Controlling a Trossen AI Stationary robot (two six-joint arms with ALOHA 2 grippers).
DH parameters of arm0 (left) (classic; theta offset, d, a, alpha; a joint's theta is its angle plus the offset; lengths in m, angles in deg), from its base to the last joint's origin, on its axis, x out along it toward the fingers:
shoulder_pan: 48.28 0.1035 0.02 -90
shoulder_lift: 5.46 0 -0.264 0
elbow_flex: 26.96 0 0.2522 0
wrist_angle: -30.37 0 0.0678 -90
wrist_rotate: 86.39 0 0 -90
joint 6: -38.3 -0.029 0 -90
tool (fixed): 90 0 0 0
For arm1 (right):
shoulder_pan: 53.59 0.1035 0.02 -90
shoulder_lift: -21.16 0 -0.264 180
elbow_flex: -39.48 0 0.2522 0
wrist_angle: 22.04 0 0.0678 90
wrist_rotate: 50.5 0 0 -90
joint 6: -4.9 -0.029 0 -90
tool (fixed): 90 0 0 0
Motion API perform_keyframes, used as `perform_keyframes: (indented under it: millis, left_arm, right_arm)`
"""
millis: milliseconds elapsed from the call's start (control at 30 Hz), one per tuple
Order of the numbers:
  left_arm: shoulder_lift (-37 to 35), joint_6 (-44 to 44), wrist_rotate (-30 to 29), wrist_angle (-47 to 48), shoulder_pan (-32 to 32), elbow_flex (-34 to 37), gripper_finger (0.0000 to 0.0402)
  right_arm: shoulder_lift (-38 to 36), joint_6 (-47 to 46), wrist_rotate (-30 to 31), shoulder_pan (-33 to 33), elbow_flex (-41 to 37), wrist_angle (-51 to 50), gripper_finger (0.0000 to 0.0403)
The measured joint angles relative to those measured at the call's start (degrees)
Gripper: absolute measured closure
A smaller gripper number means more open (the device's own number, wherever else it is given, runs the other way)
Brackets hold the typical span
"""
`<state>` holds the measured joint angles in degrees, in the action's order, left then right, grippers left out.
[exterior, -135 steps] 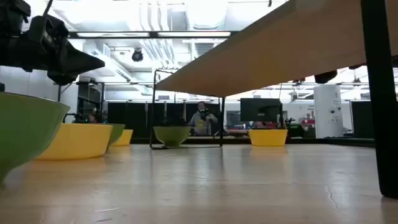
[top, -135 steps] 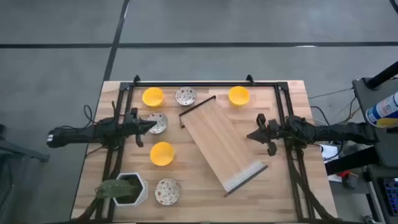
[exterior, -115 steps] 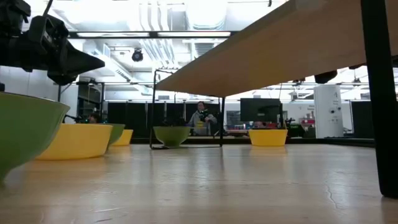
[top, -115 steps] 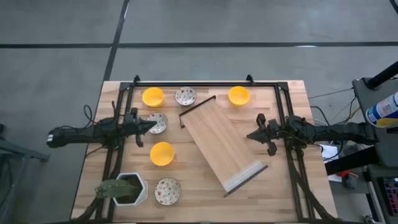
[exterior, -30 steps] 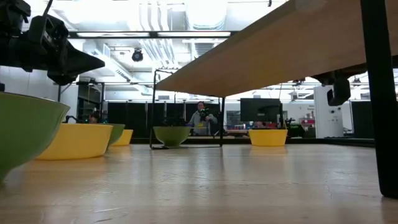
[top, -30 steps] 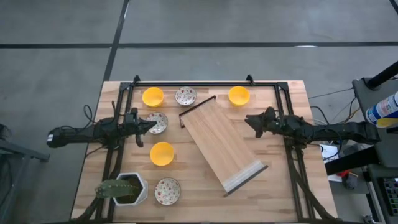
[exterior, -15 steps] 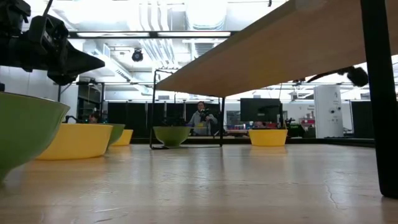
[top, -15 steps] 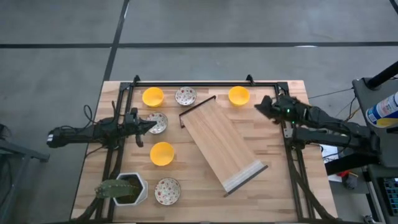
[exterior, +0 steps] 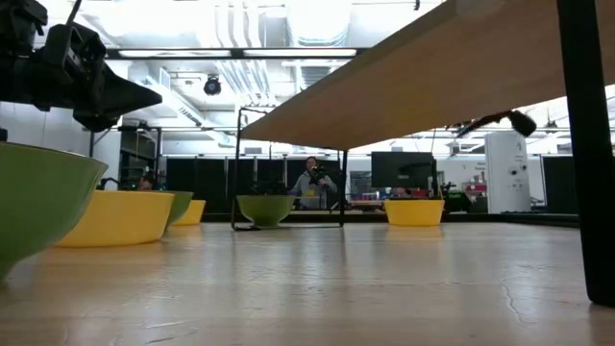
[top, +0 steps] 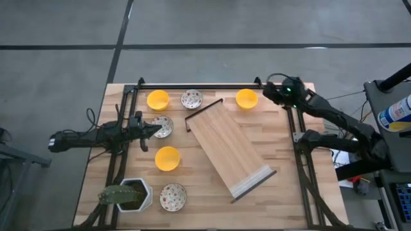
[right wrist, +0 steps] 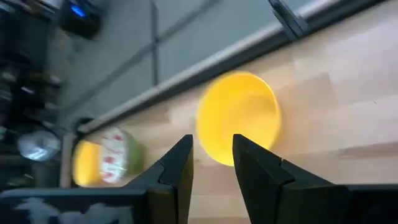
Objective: Pick & Place Mini bowls
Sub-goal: Put the top right yellow bowl on the shelf
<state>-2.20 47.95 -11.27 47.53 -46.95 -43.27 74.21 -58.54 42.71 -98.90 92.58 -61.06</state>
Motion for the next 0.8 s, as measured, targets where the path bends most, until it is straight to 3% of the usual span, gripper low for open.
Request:
perform_keyframes:
  millis: [400, 800]
  left_arm:
    - [-0.01, -0.01, 0.00, 0.00, 0.00, 0.00, 0.0402]
    - [-0.01, 0.00, 0.00, 0.00, -0.01, 0.00, 0.0402]
  right_arm:
    - [23.52, 10.27, -6.64, -5.17, 9.40, -0.35, 0.0293]
    - [40.01, 20.85, -6.08, -8.78, 20.97, -9.68, 0.0296]
